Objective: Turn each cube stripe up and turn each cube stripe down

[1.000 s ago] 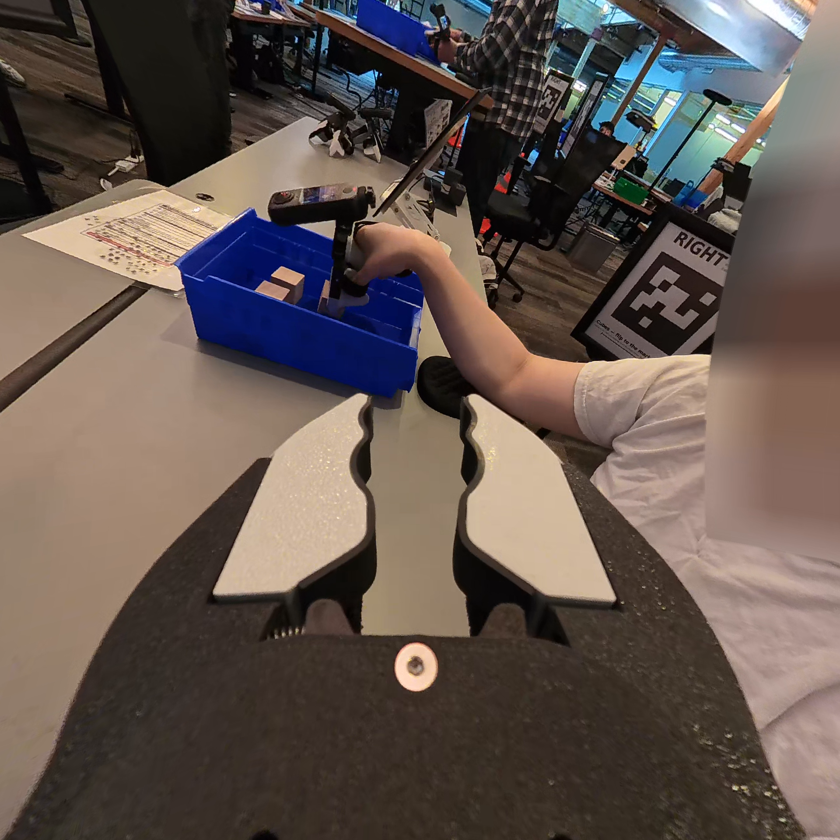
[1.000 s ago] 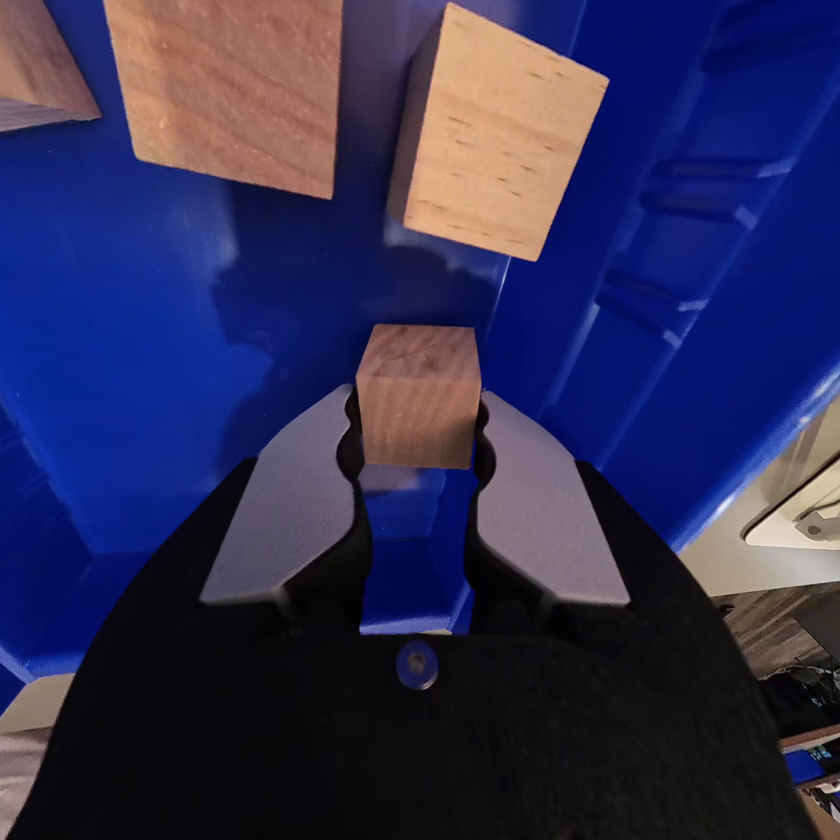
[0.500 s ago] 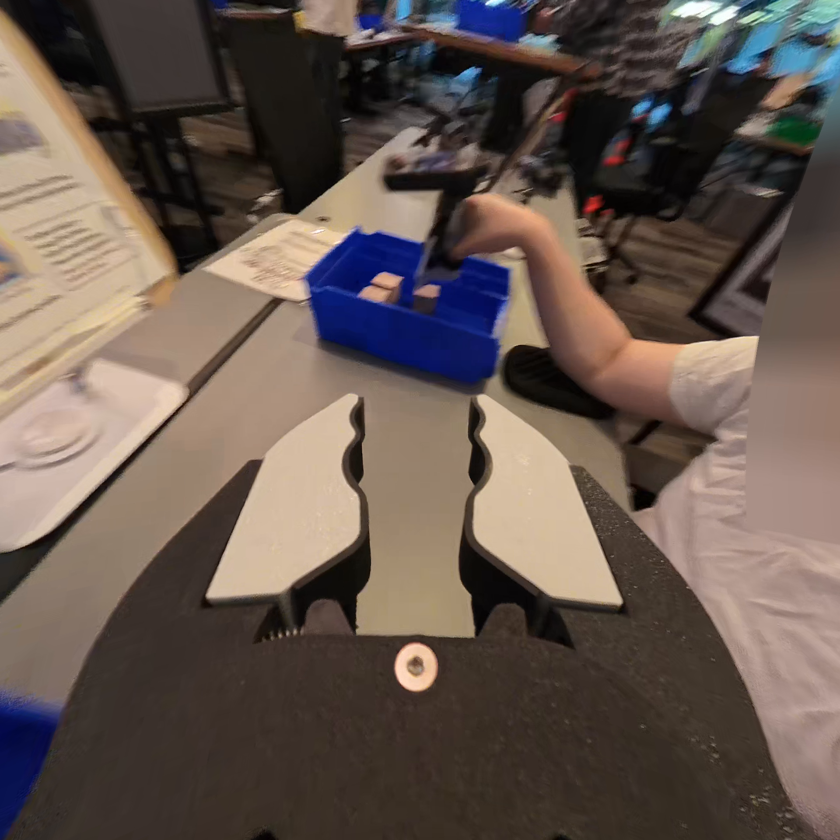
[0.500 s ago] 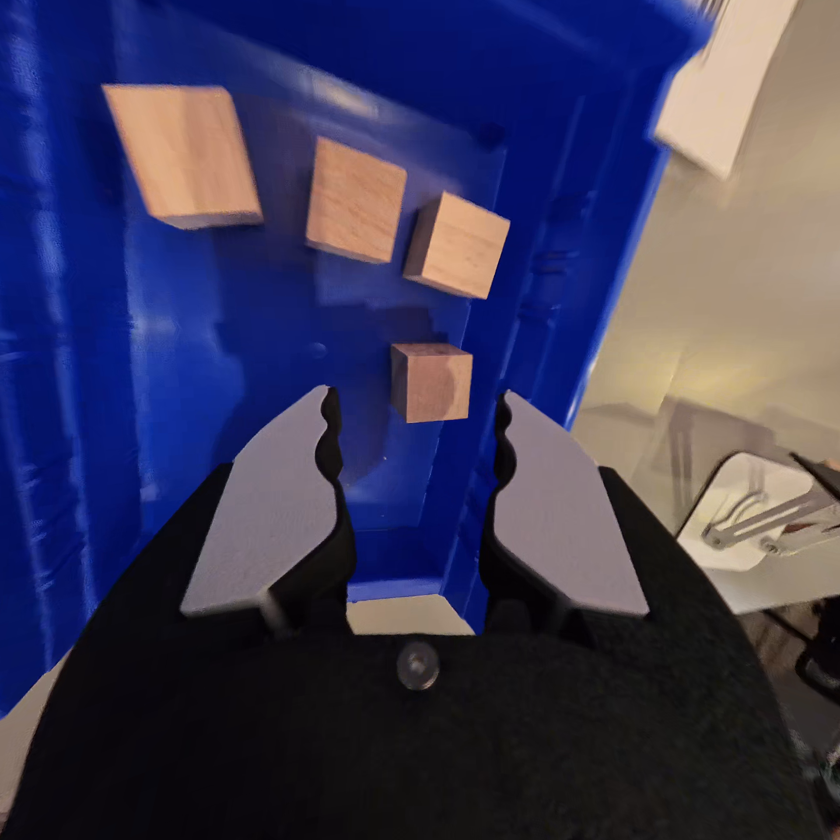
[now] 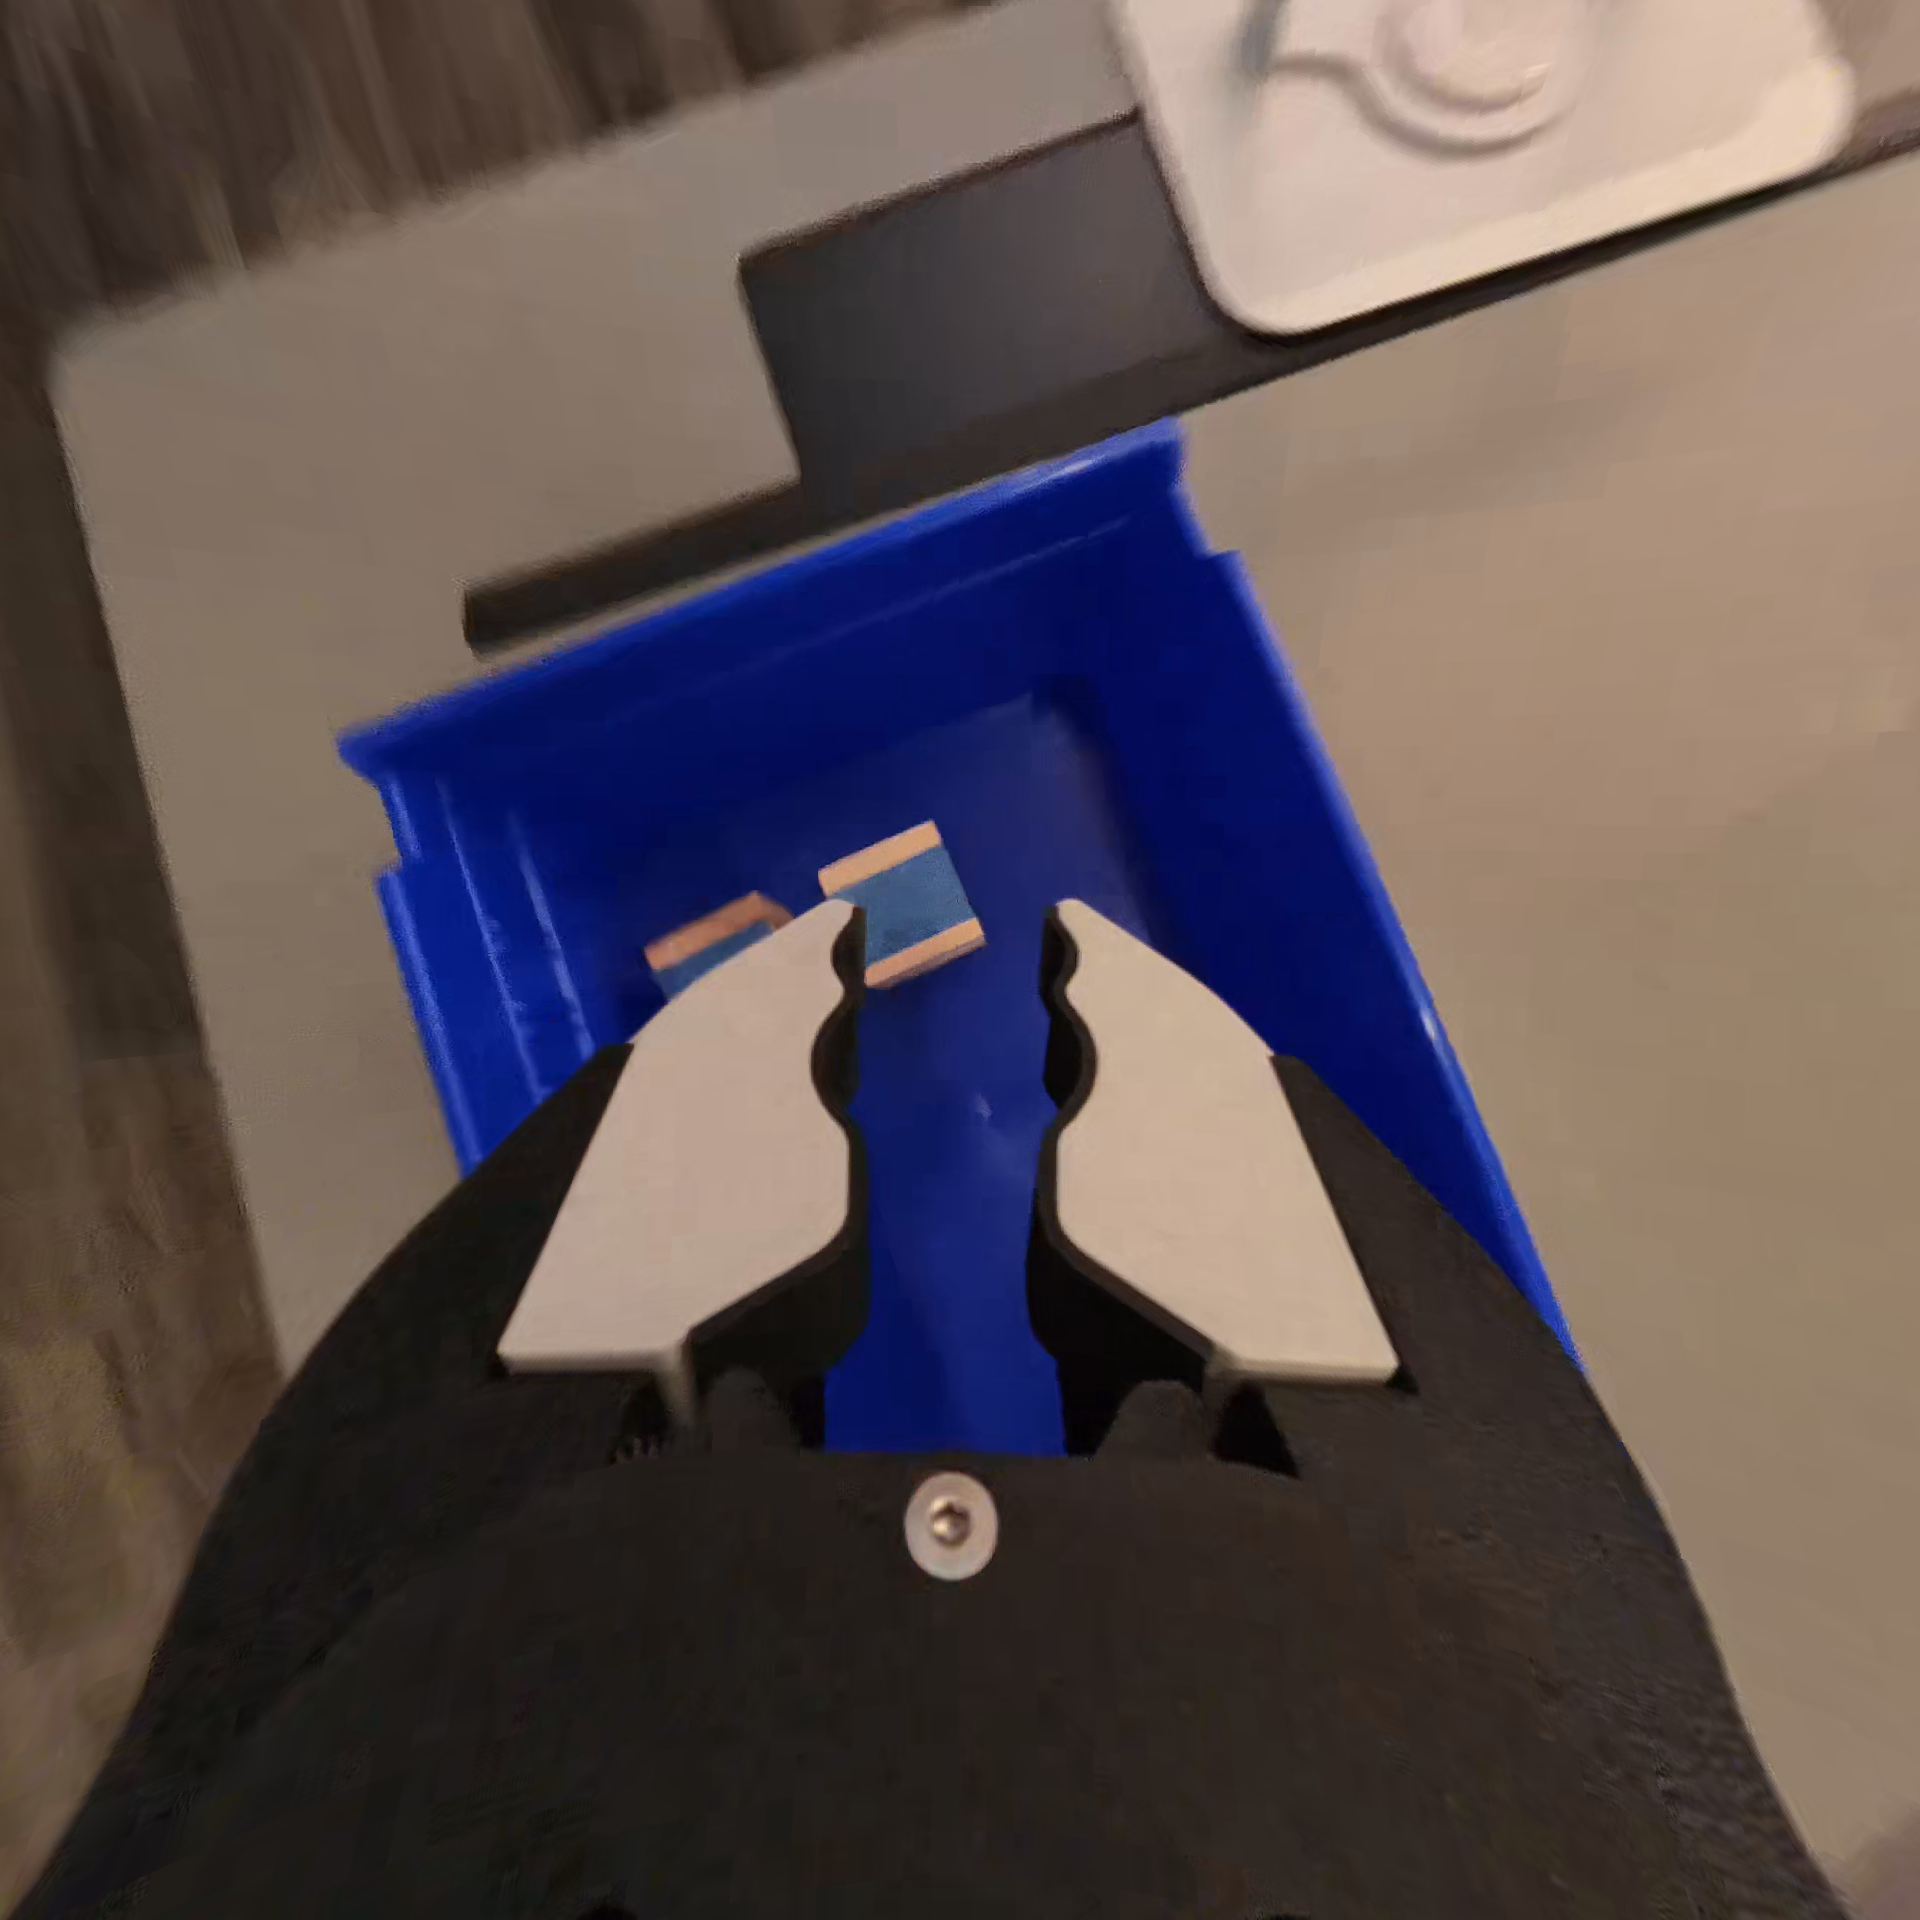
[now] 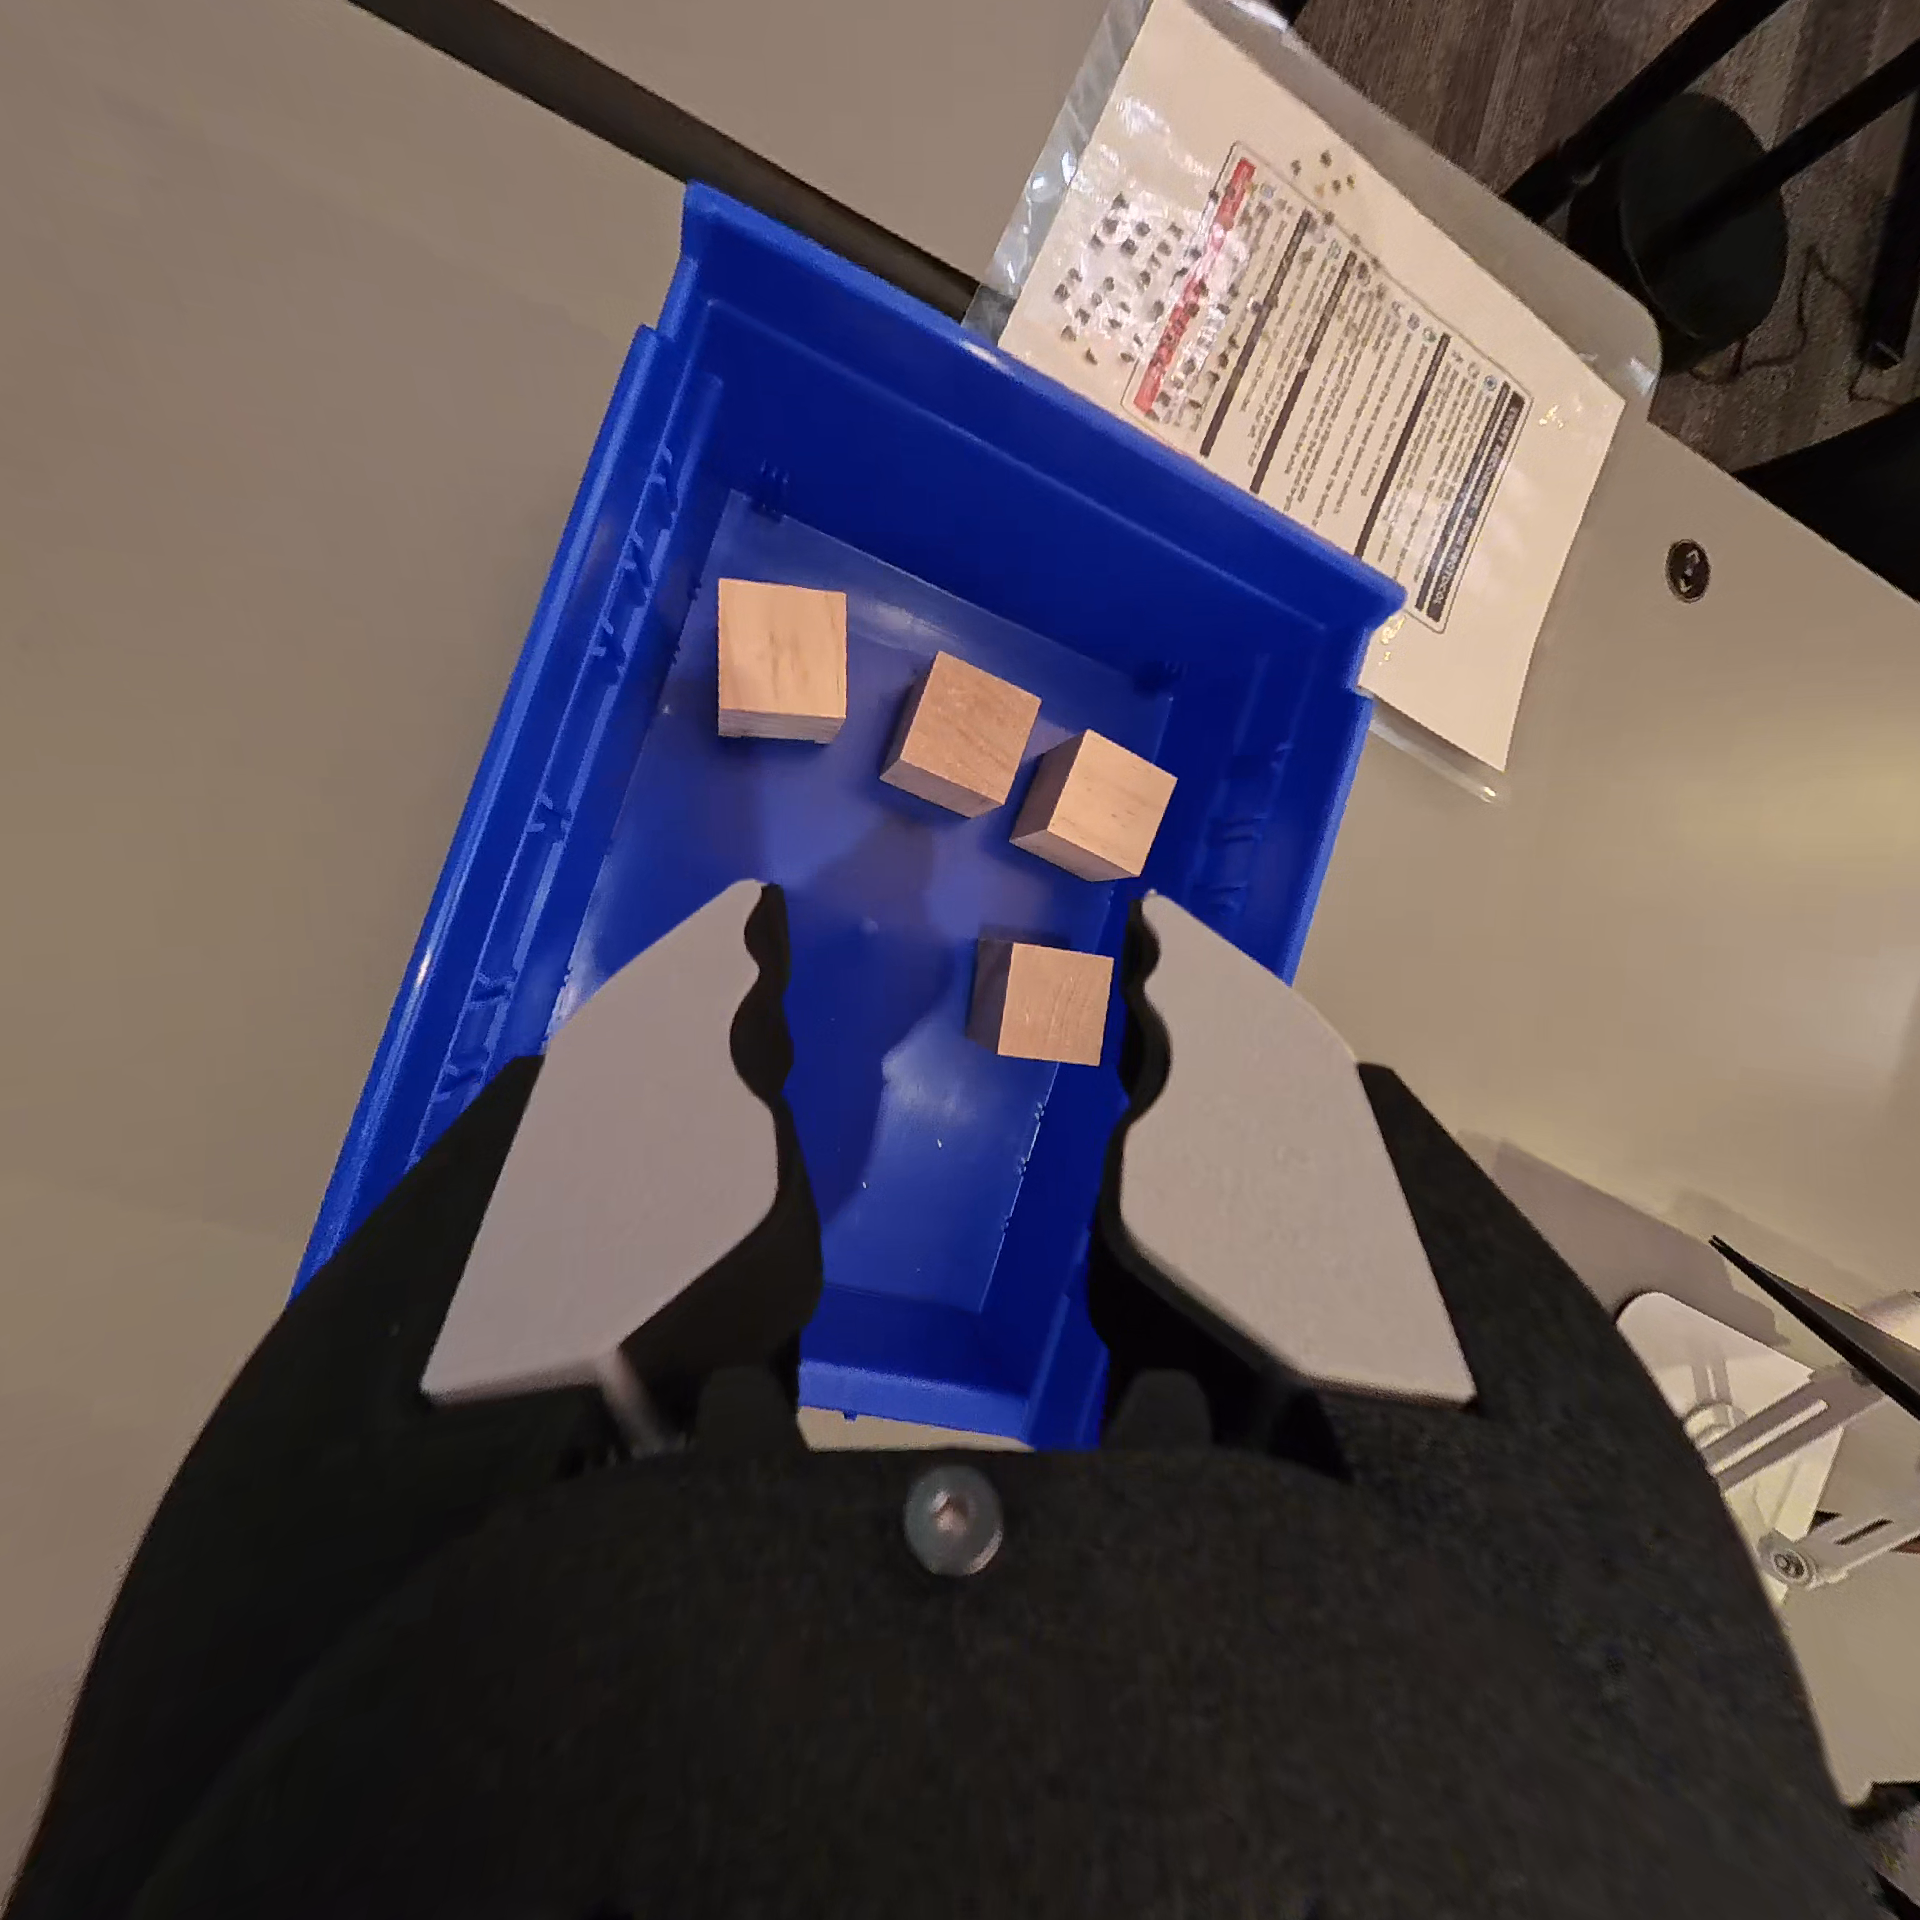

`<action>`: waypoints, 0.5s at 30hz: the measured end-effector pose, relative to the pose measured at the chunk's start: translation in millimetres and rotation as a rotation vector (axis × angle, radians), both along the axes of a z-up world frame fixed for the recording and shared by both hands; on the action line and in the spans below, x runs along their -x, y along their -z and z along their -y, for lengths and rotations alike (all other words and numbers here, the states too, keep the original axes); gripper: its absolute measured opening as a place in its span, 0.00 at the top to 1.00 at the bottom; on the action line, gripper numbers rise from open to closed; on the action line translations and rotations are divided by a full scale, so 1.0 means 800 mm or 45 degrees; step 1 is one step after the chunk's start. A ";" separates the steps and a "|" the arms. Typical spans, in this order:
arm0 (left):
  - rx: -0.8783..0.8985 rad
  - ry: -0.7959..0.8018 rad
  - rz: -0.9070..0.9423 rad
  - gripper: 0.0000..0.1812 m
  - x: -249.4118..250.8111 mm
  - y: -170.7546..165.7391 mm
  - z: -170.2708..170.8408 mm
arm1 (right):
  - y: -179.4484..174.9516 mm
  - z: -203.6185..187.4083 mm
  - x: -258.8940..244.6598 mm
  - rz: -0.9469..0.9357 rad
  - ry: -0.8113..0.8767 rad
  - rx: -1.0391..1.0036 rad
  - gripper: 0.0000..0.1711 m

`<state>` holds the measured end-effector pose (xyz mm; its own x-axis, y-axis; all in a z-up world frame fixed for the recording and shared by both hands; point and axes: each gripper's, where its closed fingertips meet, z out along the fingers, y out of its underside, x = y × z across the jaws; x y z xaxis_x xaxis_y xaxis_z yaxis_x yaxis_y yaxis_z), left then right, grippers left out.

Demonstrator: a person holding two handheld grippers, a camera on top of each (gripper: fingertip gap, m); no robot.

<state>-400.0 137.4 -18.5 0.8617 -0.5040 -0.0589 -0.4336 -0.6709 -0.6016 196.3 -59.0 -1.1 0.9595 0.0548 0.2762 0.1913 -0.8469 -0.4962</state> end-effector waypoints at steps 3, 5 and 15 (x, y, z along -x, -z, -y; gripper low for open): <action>0.137 -0.128 -0.056 0.81 0.003 0.041 -0.010 | 0.012 0.004 -0.001 0.005 0.007 0.073 0.63; 0.139 -0.177 -0.175 0.81 0.011 0.059 -0.020 | 0.015 0.004 -0.002 0.016 0.010 0.091 0.63; 0.336 -0.309 -0.254 0.60 0.020 0.124 -0.029 | 0.026 0.001 0.013 0.033 -0.047 0.148 0.63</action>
